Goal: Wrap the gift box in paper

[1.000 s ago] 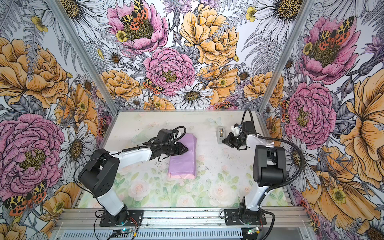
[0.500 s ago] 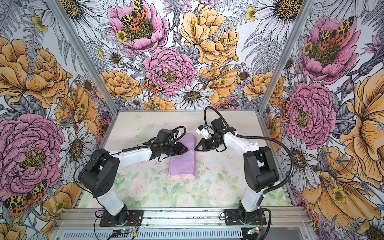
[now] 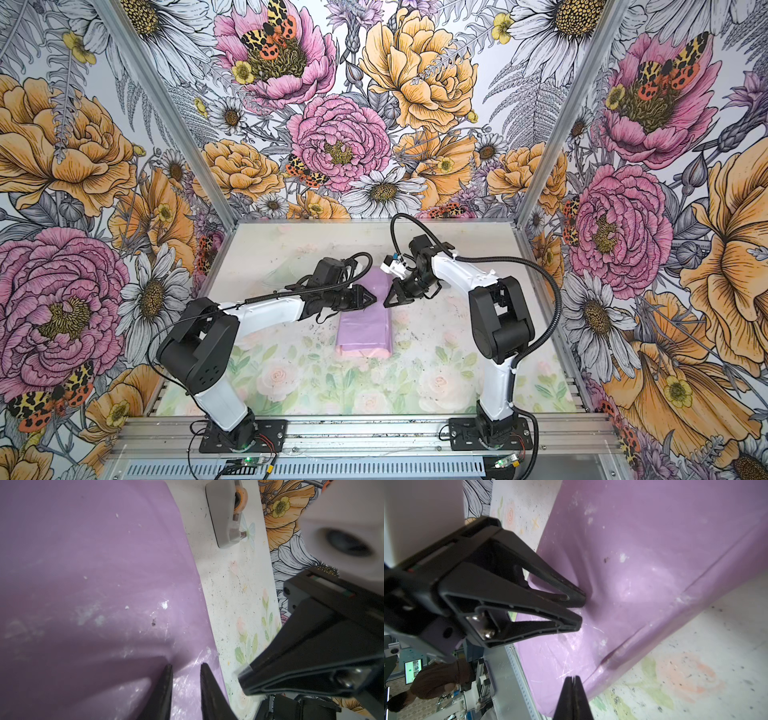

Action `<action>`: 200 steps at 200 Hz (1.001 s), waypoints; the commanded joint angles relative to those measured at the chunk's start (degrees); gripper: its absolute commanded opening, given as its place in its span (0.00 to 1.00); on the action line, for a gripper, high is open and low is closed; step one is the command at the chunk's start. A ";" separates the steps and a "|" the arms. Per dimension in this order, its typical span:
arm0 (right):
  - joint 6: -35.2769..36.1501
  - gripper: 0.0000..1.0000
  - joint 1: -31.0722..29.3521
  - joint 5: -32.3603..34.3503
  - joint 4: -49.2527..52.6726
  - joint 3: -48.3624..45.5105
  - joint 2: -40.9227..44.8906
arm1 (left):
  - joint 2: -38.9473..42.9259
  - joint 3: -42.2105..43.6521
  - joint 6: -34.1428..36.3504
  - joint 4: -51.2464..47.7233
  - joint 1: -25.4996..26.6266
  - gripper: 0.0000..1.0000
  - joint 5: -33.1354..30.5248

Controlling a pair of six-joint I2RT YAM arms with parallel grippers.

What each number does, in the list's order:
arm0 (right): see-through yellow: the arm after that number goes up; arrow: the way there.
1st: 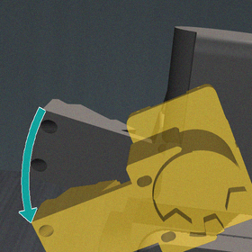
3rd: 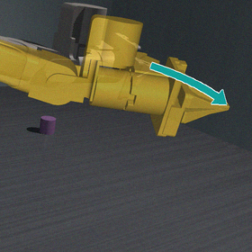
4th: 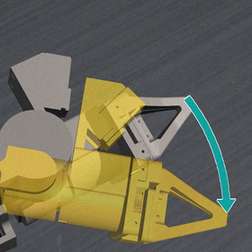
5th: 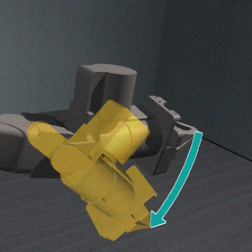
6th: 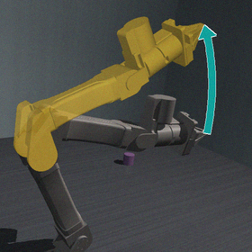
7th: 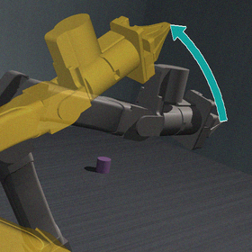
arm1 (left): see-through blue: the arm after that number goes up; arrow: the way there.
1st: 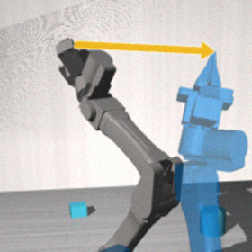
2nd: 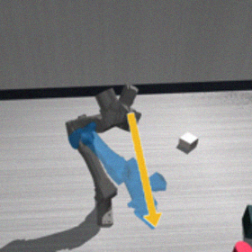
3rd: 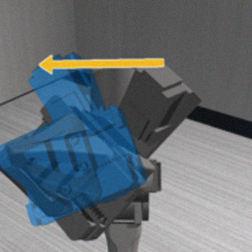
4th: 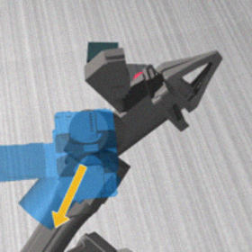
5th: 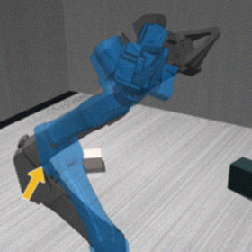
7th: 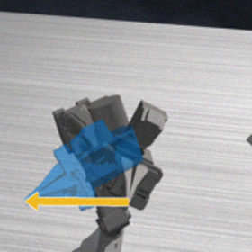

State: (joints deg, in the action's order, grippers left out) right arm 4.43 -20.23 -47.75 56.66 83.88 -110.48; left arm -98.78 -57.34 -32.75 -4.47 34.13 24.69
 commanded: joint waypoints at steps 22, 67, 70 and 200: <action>1.97 0.00 -0.34 2.47 3.87 3.37 -3.28 | -0.80 0.33 1.11 -5.04 0.73 0.26 -1.80; 1.31 0.00 -0.35 2.68 3.97 4.72 -5.29 | -0.62 0.28 1.15 -4.88 0.67 0.26 -1.77; 1.18 0.00 -0.34 2.72 3.98 4.80 -5.48 | -0.62 0.33 1.12 -4.88 0.64 0.26 -1.75; -2.95 0.17 -0.27 5.99 4.02 7.33 -6.79 | -1.06 -0.27 1.20 -4.76 0.75 0.26 -1.41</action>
State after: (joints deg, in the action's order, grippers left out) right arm 2.55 -20.25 -43.09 61.25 89.03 -116.03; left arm -98.78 -57.67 -32.60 -4.97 34.13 24.69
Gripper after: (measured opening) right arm 0.160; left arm 0.258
